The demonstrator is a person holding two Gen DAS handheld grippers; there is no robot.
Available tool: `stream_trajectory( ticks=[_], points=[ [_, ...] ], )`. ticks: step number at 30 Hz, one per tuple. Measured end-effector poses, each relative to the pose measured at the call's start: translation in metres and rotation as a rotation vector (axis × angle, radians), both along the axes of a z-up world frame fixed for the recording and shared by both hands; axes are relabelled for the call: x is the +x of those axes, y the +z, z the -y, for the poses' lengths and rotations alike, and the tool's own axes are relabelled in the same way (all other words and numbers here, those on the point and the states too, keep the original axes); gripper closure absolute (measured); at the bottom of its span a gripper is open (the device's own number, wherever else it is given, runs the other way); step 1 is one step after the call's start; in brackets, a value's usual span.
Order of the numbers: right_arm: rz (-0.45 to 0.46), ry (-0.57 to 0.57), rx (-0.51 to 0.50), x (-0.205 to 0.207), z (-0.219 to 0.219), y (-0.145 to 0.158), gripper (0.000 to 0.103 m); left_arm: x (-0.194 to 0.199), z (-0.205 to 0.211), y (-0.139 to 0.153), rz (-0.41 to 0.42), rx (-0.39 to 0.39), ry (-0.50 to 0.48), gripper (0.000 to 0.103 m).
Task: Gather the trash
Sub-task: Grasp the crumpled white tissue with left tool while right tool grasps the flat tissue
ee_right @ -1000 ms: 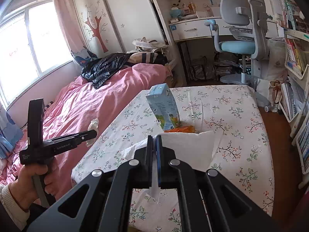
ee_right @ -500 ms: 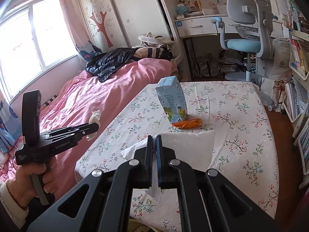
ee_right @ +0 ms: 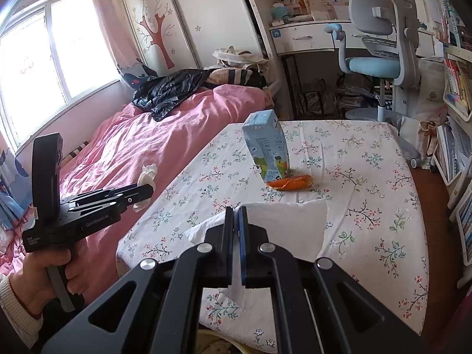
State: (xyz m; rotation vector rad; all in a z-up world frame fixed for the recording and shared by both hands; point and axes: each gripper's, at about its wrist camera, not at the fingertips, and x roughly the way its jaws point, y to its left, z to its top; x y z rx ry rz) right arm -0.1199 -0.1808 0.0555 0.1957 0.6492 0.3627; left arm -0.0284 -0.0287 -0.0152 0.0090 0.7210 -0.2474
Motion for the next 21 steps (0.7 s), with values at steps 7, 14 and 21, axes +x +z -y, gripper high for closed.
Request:
stream_trajectory(
  ticks=[7,14,21],
  points=[
    [-0.007,0.011,-0.003,0.000,-0.003,-0.001,0.099,-0.002,-0.001,-0.001,-0.005,-0.001,0.004,0.085],
    [-0.042,0.084,0.025,-0.013,-0.016,-0.006,0.098,-0.012,-0.004,-0.005,-0.021,0.000,0.009,0.085],
    [-0.172,0.282,0.040,-0.062,-0.061,-0.032,0.098,-0.034,-0.012,-0.002,-0.027,-0.011,0.027,0.085]
  ],
)
